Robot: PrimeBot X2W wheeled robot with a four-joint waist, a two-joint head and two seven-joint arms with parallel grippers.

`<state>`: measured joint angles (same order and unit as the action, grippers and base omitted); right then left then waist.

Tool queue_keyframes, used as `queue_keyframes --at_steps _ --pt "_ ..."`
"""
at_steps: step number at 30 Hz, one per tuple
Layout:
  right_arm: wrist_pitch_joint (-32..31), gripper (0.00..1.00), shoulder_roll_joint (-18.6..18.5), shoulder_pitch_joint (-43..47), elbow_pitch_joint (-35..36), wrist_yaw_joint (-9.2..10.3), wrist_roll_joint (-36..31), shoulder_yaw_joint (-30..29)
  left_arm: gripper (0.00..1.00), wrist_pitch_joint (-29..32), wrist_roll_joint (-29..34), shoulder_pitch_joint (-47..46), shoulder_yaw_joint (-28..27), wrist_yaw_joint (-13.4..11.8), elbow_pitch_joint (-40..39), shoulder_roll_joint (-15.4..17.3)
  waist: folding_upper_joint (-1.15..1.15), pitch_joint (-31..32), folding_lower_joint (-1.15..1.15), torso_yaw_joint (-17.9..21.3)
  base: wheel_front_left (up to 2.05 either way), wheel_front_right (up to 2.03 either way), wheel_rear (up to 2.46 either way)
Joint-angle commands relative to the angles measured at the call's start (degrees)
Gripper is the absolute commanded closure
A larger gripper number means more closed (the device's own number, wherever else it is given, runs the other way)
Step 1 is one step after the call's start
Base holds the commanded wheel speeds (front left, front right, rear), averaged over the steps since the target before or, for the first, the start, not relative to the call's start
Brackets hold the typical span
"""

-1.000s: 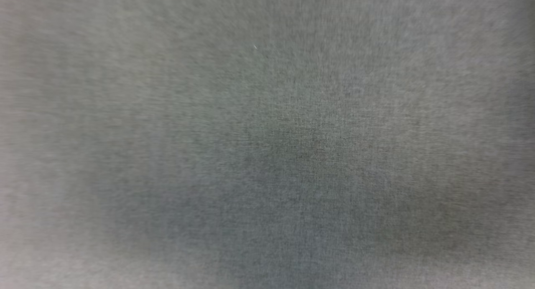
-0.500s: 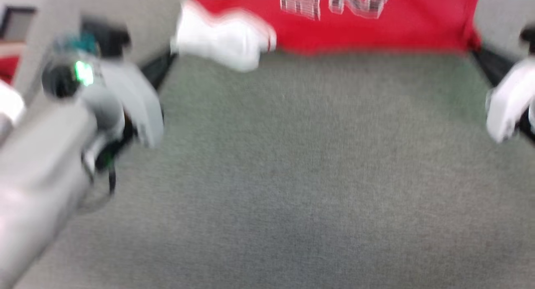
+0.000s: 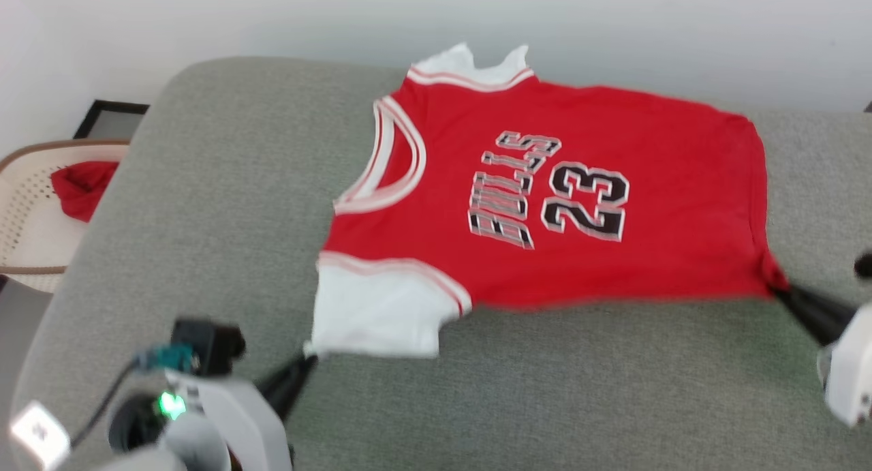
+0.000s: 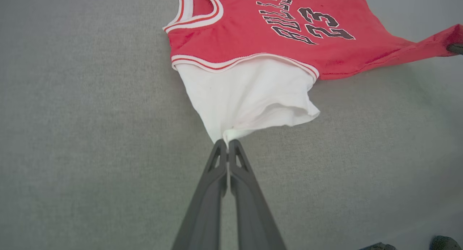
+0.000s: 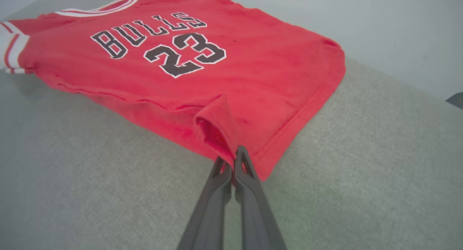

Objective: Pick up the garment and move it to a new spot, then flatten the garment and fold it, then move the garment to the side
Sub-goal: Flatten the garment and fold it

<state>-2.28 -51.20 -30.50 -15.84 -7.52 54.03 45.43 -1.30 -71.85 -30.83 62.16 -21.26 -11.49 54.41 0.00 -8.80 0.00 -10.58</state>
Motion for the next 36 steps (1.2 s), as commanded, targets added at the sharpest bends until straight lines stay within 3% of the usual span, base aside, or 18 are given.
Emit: queue_keyframes --at_steps 1,13,21,31,36 --pt "-0.21 1.0 -0.82 3.03 1.13 0.07 0.49 -0.76 1.0 -1.24 -1.63 2.75 -0.24 -1.85 -1.97 0.4 0.0 0.89 0.0 -0.84 0.0 0.0 0.0" --pt "-1.37 1.0 -3.59 20.46 8.7 0.07 3.39 -6.01 1.0 -6.68 -7.95 16.2 0.32 -10.98 -10.38 1.3 0.0 1.57 0.0 -2.34 0.0 0.0 0.0" --pt "-4.86 1.0 -3.53 28.78 13.44 0.07 3.75 -11.25 1.0 -8.66 -11.55 21.35 -0.42 -14.91 -14.25 2.2 0.0 -0.07 0.0 -2.0 0.0 0.0 0.0" --pt "-9.11 1.0 -0.12 29.11 18.32 0.07 0.42 -19.31 1.0 -4.49 -5.93 13.73 -1.58 -18.93 -19.77 8.93 0.0 -2.17 0.0 0.93 0.0 0.0 0.0" --pt "-11.94 1.0 2.6 25.92 19.76 0.07 -2.35 -22.02 1.0 1.25 -1.23 5.98 -2.13 -18.65 -20.89 12.6 0.0 -3.76 0.0 3.4 0.0 0.0 0.0"
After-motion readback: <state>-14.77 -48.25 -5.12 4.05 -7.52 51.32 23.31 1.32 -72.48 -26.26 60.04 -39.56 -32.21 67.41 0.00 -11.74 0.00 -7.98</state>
